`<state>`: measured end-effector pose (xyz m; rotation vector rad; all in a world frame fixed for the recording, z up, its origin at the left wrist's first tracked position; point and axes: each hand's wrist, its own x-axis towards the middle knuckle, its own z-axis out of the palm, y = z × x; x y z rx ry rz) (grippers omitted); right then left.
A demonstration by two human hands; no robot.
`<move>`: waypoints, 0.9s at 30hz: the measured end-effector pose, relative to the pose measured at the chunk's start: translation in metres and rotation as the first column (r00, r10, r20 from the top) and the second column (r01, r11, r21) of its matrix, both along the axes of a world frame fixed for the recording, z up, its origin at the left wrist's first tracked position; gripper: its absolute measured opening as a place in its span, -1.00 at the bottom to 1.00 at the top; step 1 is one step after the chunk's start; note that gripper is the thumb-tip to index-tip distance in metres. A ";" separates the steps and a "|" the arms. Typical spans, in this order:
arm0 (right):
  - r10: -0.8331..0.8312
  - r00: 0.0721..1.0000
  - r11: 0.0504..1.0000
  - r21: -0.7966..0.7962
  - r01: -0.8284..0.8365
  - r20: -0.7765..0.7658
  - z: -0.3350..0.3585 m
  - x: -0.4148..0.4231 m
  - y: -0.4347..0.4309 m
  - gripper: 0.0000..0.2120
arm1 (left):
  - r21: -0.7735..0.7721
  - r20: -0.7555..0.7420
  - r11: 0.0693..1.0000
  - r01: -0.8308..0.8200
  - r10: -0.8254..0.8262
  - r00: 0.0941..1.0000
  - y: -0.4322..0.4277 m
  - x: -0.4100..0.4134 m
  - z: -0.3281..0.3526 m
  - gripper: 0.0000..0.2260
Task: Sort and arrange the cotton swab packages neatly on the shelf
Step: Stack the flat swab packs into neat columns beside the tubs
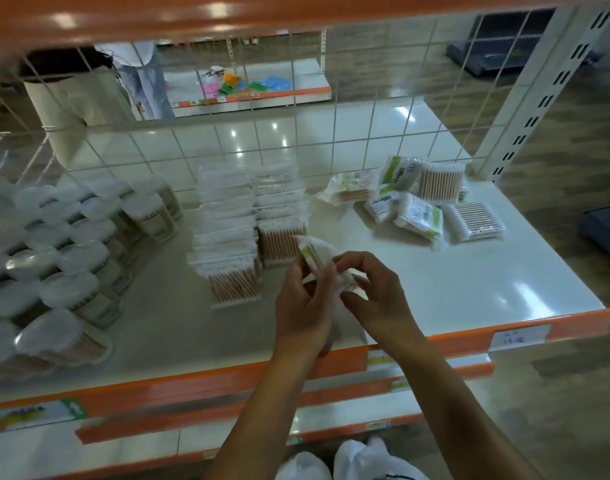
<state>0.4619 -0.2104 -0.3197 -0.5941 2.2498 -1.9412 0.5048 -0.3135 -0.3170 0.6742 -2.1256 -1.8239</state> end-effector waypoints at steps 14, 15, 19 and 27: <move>-0.168 0.969 0.976 0.170 0.137 0.181 -0.017 0.006 -0.026 -0.46 | -0.144 0.021 0.989 -0.027 0.030 0.999 -0.024 0.020 -0.004 -0.67; -0.184 0.971 0.971 0.180 0.156 0.150 -0.016 0.006 -0.028 -0.48 | -0.168 0.023 0.985 -0.027 0.031 0.999 -0.025 0.021 -0.004 -0.67; -0.250 0.966 0.949 0.213 0.232 0.060 -0.012 0.002 -0.036 -0.54 | -0.290 0.093 0.956 0.045 -0.019 0.995 -0.023 0.027 -0.006 -0.54; -0.242 0.969 0.936 0.250 0.248 -0.055 -0.014 -0.007 -0.052 -0.58 | -0.429 0.214 0.889 0.161 -0.073 0.974 -0.019 0.035 -0.004 -0.35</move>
